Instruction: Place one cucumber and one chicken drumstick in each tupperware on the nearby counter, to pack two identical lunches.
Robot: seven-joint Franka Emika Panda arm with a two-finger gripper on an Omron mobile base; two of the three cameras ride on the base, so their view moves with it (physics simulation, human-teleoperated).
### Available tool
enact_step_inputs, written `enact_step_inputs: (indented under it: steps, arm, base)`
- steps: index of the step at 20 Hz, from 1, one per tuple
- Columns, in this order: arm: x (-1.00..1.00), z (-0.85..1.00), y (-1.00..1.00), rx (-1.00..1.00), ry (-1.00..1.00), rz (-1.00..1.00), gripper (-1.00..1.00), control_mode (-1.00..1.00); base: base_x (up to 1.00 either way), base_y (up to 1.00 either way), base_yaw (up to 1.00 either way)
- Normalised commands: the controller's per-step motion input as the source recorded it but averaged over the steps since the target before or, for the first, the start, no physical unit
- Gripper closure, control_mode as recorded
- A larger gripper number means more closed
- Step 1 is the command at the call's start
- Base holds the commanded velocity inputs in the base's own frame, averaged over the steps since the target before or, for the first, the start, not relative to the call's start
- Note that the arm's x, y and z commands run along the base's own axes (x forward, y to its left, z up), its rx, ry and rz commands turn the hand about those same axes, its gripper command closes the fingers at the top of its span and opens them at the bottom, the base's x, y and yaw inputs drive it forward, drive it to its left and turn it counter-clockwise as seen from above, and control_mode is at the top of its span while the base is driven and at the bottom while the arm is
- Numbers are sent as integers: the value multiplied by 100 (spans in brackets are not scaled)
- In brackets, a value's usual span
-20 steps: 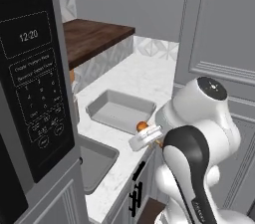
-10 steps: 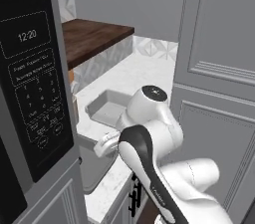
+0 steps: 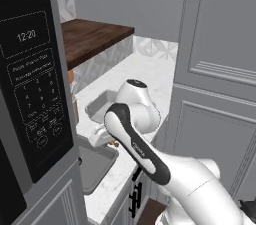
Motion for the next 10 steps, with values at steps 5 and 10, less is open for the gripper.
enact_step_inputs:
  steps: [5,10]
  arm:
    - [37,-58,75,-5,7,3,100,-100]
    - [63,-35,14,-1,7,3,100,-100]
  base:
    - [0,0,0]
    - [0,0,0]
